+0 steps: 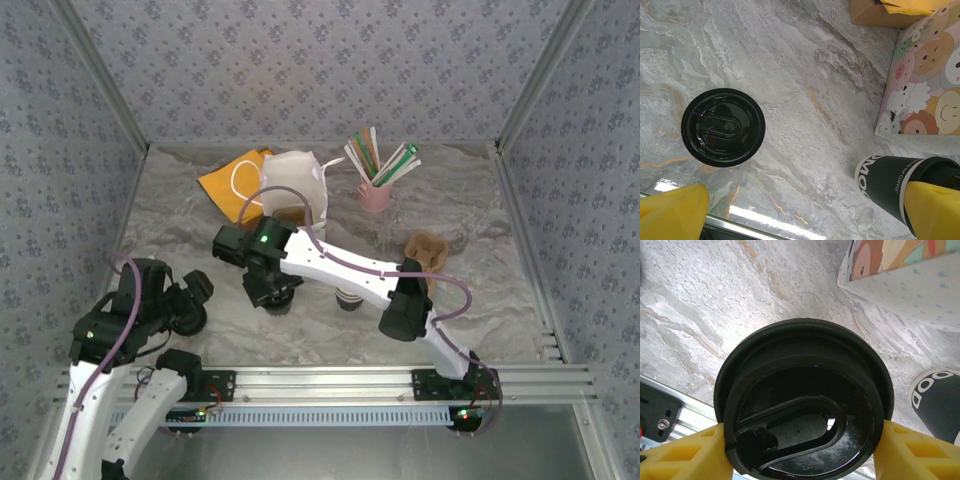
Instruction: Pack the takeout coffee
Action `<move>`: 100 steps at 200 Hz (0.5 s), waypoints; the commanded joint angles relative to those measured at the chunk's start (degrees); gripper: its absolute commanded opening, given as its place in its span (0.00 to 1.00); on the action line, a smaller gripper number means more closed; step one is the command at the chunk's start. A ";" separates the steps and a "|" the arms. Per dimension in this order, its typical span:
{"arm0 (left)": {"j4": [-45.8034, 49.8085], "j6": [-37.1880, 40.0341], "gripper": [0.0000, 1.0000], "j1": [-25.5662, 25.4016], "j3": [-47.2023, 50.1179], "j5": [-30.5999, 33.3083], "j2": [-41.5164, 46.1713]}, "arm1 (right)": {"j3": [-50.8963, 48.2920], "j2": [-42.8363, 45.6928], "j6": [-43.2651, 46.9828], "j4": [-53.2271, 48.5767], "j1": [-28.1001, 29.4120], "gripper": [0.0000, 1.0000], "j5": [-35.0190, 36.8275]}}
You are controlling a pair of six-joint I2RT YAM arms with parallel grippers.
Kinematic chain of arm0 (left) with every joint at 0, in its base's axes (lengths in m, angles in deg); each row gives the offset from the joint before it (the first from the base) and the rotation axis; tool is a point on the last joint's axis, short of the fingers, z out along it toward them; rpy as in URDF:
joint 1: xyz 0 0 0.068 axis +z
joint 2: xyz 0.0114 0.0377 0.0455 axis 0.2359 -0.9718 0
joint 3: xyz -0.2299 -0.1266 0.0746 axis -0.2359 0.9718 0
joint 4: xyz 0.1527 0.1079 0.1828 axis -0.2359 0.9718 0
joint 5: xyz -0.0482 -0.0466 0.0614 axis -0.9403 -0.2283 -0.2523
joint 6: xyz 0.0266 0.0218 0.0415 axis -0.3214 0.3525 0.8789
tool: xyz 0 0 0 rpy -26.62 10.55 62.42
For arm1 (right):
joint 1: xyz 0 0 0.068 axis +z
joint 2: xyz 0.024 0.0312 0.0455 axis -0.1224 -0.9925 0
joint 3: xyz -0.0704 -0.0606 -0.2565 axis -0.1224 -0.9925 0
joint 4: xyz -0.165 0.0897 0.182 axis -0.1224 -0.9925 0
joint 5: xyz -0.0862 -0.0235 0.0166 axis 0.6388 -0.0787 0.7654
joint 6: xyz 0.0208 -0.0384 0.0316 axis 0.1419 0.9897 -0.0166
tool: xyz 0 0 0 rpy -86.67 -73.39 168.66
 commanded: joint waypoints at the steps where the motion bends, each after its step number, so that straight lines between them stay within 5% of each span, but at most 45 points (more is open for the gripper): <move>1: -0.90 1.20 1.00 0.29 -1.82 -1.32 -0.39 | -2.83 3.08 -1.13 -0.08 0.49 0.65 1.27; 100: -3.60 4.57 1.00 0.28 -4.19 -3.69 -3.02 | -1.68 9.21 -0.73 -4.26 1.41 0.66 1.70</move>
